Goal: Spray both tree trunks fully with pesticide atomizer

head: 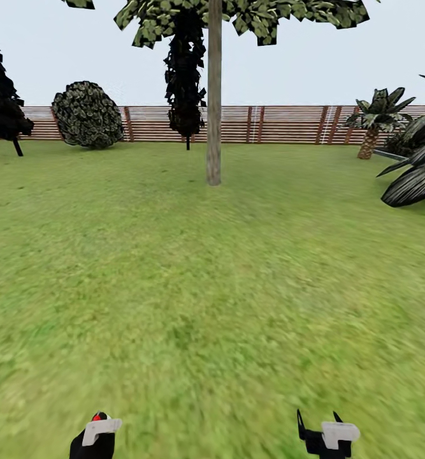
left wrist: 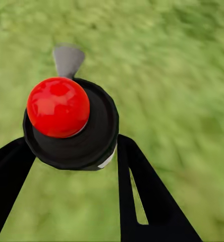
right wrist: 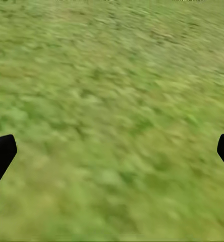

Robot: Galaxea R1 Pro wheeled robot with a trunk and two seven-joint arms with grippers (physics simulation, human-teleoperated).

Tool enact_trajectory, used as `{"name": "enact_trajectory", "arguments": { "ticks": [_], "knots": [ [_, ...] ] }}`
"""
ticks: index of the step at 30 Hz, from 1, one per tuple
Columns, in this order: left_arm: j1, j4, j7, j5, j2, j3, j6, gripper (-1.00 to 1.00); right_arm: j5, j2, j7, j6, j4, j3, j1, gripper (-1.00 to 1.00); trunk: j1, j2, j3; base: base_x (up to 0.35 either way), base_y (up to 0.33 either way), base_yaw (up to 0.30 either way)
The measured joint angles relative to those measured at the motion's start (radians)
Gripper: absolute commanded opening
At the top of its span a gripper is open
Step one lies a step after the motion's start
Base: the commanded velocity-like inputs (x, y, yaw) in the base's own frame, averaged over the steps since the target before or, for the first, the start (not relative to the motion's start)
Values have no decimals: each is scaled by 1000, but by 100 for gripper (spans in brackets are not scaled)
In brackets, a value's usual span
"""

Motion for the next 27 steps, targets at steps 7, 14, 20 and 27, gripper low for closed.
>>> {"name": "enact_trajectory", "arguments": {
  "ticks": [7, 14, 20, 27],
  "knots": [
    [0, 0, 0, 0, 0, 0, -1, -100, 0, 0, 0, 0, 0, 0, 0, 100, 0, 0, 0, 339, 0, 0],
    [0, 0, 0, 0, 0, 0, -1, -100, 0, 0, 0, 0, 0, 0, 0, 100, 0, 0, 0, 339, 0, 0],
    [0, 0, 0, 0, 0, 0, -1, -100, 0, 0, 0, 0, 0, 0, 0, 100, 0, 0, 0, 339, 0, 0],
    [0, 0, 1, 0, 0, 0, -1, -100, 0, 0, 0, 0, 0, 0, 0, 100, 0, 0, 0, 339, 0, 0]
  ]
}}
